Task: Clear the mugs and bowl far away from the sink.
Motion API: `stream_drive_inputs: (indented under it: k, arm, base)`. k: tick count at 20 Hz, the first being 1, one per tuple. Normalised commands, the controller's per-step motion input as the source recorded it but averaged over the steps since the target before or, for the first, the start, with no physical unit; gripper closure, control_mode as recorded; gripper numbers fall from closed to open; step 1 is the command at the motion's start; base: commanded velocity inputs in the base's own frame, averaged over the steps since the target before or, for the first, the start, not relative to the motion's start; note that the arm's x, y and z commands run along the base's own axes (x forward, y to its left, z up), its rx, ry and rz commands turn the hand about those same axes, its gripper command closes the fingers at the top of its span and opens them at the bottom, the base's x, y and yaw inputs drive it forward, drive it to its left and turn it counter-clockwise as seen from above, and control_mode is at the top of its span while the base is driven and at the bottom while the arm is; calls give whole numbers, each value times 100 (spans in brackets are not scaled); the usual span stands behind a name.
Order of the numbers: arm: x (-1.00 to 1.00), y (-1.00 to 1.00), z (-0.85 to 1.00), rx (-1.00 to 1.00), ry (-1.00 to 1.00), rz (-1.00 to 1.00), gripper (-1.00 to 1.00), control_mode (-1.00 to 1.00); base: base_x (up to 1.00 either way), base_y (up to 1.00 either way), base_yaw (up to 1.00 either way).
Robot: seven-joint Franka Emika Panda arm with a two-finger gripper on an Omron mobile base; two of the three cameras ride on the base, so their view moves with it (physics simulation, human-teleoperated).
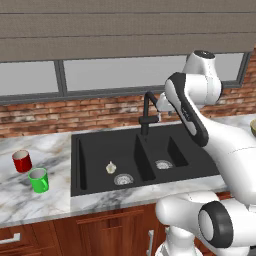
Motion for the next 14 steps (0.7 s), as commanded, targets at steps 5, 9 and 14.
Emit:
stream_drive_inputs:
  k: [5,9,14]
  arm:
    - [-21,7,0,0,0,0,-100,-100]
    - [-36,27,0,0,1,5,-100,-100]
    - [-40,55,0,0,-7,9,-100,-100]
  base:
    - [0,0,0]
    - [0,0,0]
    - [0,0,0]
